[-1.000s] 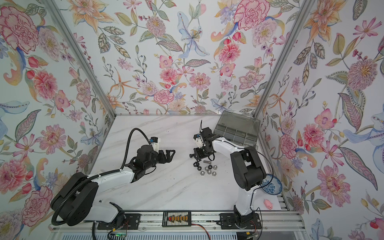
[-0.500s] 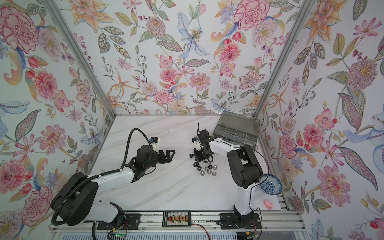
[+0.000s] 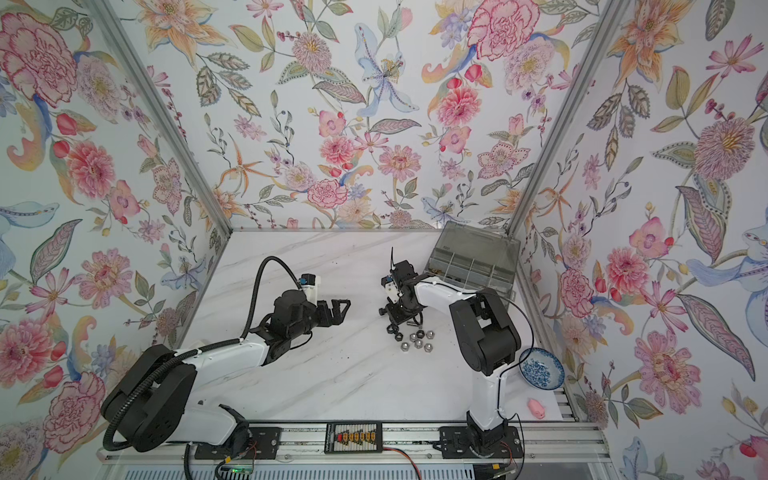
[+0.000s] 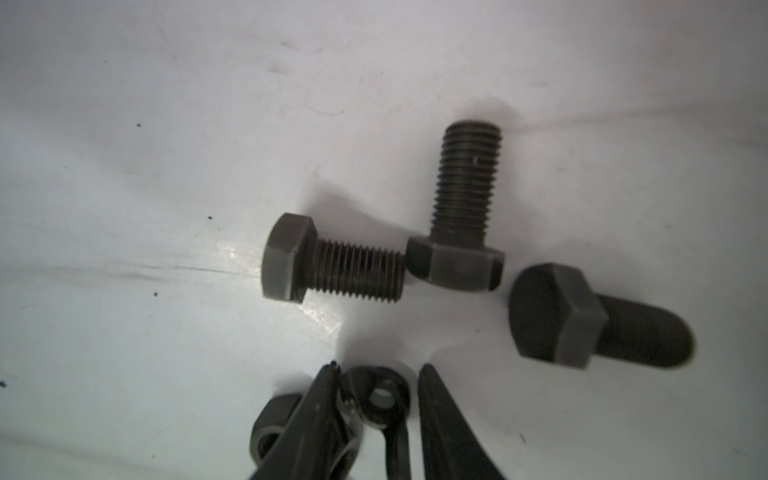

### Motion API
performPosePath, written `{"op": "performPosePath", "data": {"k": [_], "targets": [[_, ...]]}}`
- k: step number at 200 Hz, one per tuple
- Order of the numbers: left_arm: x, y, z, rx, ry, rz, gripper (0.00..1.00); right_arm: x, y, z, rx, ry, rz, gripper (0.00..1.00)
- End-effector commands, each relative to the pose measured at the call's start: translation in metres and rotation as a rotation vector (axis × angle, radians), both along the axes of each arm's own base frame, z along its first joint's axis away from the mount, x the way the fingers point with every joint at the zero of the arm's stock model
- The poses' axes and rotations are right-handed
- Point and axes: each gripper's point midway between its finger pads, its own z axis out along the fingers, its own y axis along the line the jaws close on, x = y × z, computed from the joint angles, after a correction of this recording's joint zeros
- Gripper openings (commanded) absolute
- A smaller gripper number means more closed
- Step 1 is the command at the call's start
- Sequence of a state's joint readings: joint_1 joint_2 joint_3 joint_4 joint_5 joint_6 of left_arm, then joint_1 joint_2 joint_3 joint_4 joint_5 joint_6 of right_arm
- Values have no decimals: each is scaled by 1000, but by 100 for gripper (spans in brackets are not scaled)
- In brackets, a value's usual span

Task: Sort the screws and nuts into containers
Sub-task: 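Lower the right gripper onto a black wing nut and close it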

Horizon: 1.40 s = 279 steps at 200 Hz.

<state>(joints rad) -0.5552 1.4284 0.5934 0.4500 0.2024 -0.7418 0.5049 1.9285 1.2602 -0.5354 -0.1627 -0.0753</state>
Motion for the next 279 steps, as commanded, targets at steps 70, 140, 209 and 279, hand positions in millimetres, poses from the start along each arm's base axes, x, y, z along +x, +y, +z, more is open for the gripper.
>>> {"op": "performPosePath", "data": {"k": [70, 140, 209, 279], "targets": [[0, 5, 2, -9, -7, 18, 99, 4, 4, -6, -57, -13, 27, 32], [0, 5, 2, -12, -7, 18, 99, 1, 2, -8, -57, -5, 24, 20], [0, 3, 4, -16, -10, 12, 99, 9, -3, -2, -42, -8, -30, 10], [1, 2, 6, -19, -14, 10, 100, 20, -4, 23, 28, -38, -74, 2]]}}
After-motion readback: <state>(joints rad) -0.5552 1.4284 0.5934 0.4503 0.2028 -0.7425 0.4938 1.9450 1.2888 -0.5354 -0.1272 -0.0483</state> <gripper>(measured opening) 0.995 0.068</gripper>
